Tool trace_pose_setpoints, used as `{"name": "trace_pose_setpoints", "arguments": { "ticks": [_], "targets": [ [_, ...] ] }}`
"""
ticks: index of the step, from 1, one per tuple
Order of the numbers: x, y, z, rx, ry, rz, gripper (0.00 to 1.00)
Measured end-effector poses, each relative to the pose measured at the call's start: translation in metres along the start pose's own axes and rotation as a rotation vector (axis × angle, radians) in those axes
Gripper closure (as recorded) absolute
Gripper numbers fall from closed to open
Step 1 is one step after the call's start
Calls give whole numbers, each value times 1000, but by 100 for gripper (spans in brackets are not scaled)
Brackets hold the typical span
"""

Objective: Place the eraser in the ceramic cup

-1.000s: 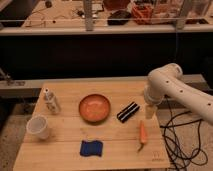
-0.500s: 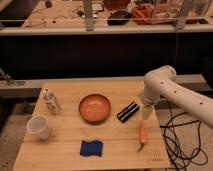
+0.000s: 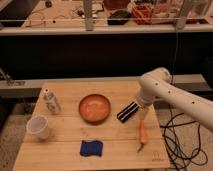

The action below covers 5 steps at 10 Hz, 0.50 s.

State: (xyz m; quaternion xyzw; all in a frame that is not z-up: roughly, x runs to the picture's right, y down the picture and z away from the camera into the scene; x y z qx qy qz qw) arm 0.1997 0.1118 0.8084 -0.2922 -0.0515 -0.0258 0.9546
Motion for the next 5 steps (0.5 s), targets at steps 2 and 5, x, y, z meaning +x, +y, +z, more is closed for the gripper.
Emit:
{"name": "trace_pose_setpoints", "arguments": {
  "ticks": [2,5],
  "targets": [
    [-4,-3,7,-4,-6,-6,20],
    [-8,-6,15,-10,-9,-16,20]
  ]
}}
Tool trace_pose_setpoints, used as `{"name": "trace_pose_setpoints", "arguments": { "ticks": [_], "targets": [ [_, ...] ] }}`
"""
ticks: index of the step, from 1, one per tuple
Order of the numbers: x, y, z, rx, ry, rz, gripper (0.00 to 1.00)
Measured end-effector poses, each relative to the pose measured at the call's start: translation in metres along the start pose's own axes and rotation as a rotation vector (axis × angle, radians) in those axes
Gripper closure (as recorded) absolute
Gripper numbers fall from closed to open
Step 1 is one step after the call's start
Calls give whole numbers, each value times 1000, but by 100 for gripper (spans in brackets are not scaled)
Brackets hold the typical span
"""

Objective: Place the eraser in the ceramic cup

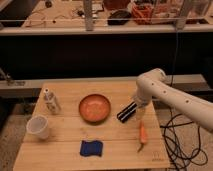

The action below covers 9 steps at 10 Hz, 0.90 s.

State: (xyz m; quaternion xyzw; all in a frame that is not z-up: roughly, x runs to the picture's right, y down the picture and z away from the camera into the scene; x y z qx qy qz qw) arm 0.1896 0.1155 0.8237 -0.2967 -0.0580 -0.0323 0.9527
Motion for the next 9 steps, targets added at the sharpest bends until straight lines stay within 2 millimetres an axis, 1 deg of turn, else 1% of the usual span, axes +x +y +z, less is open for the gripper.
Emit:
{"name": "trace_pose_setpoints", "arguments": {
  "ticks": [9],
  "targets": [
    [-24,-11,22,-21,-26,-50,20]
  ]
}}
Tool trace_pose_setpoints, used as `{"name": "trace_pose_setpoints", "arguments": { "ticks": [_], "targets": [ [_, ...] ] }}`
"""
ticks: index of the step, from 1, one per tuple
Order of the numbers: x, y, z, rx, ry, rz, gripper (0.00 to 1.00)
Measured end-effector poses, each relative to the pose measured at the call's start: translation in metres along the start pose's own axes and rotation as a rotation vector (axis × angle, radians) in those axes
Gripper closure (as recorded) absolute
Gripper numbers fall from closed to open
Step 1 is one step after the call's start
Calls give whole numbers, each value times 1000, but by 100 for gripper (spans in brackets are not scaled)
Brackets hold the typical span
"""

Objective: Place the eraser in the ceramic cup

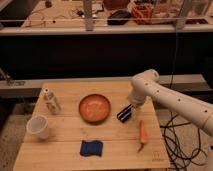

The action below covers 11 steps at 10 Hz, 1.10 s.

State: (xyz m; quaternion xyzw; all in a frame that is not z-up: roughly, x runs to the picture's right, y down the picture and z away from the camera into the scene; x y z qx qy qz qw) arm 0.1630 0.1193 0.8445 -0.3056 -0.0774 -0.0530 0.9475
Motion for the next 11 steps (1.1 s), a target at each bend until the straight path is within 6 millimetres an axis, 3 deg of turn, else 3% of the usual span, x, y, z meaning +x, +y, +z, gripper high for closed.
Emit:
{"name": "trace_pose_setpoints", "arguments": {
  "ticks": [11],
  "targets": [
    [-11,4,34,-33,-25,-71,20]
  ]
}}
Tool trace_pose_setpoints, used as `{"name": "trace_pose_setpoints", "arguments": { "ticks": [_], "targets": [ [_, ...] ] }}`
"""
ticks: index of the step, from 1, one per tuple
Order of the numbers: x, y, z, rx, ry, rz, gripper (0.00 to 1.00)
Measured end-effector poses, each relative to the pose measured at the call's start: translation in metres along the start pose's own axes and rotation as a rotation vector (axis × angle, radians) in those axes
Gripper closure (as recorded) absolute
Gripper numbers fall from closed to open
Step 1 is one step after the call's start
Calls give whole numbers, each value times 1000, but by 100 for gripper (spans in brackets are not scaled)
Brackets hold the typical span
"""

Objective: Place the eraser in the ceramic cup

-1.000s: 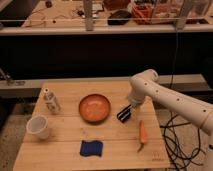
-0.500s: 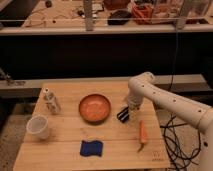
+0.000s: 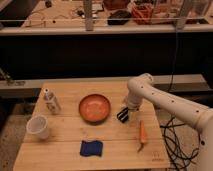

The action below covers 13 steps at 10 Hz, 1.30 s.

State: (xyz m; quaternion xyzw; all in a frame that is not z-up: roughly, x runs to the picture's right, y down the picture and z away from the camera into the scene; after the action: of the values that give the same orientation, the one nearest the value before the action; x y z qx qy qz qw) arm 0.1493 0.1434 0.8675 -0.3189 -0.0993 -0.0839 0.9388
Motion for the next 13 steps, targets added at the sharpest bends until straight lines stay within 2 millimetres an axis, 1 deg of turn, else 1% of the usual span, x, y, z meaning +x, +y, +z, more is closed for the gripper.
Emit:
{"name": "trace_pose_setpoints", "arguments": {
  "ticks": [3,5,8,12,13],
  "targets": [
    [-3,1,7,-8,-4,-17,20],
    [-2,2,11,-10,-5,-24,20],
    [3,1,23,-24,-6,-23,20],
    [6,2,28,-22,-10,-23,20],
    [5,1,29,-22,-11,-25,23]
  ]
}}
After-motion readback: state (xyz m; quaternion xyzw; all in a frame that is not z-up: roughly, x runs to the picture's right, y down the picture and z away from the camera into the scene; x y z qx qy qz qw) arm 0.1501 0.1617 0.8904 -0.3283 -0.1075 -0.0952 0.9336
